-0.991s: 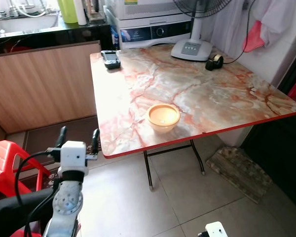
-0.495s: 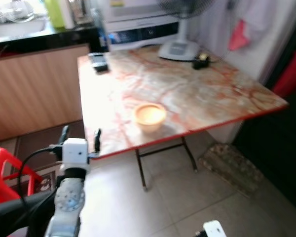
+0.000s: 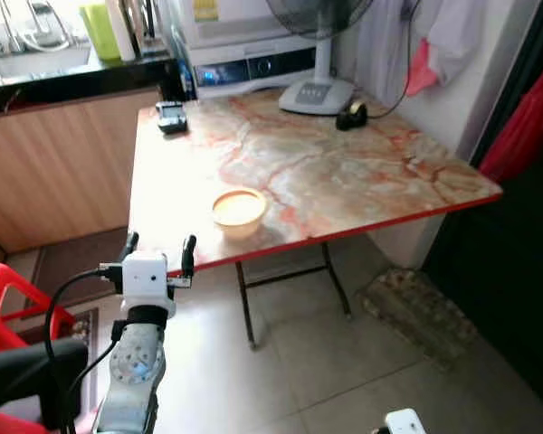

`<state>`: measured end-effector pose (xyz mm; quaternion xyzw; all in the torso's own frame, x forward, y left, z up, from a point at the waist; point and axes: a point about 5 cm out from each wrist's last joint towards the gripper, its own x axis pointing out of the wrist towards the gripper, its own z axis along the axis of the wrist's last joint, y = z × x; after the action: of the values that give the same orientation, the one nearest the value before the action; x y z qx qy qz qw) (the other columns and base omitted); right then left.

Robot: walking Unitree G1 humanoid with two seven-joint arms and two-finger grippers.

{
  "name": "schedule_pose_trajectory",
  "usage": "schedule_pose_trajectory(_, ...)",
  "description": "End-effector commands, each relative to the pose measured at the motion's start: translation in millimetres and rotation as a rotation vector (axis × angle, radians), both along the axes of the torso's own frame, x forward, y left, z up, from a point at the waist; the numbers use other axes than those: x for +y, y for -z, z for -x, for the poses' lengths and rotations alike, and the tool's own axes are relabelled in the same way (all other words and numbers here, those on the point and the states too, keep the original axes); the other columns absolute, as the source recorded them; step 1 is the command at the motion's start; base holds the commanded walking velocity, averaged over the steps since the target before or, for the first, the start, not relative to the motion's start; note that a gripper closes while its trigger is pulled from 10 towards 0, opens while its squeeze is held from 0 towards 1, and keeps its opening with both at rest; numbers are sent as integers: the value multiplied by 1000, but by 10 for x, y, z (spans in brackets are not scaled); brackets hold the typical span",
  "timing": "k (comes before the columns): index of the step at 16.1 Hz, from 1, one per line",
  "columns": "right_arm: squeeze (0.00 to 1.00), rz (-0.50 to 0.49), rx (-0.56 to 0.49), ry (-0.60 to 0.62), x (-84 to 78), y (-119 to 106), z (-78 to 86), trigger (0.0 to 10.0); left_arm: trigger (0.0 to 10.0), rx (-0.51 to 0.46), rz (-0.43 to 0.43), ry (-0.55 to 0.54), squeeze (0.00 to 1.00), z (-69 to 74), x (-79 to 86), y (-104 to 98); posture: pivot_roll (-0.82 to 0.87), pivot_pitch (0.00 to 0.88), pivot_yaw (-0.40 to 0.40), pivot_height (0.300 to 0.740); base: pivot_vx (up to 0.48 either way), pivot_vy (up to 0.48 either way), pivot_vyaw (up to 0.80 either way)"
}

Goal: Restocking fridge

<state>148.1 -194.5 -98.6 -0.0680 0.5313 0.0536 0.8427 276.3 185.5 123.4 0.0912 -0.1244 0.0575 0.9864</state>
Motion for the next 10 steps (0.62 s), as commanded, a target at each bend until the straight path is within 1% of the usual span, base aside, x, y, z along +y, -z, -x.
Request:
schedule_pose_trajectory(1, 0, -22, -17, -13, 92, -11, -57, 10000, 10000, 1, 9, -2, 0, -1, 53, -32, 5, 0, 11, 740, 0, 0, 0)
schedule_pose_trajectory(3, 0, -30, -21, -7, 97, -12, -60, 10000, 10000, 7, 33, 9, 0, -4, 46, -30, 5, 0, 9, 740, 0, 0, 0)
schedule_pose_trajectory(10, 0, -39, -29, 7, 101, -15, -66, 10000, 10000, 17, 57, 57, 0, -15, -2, -29, 6, 0, 9, 740, 0, 0, 0)
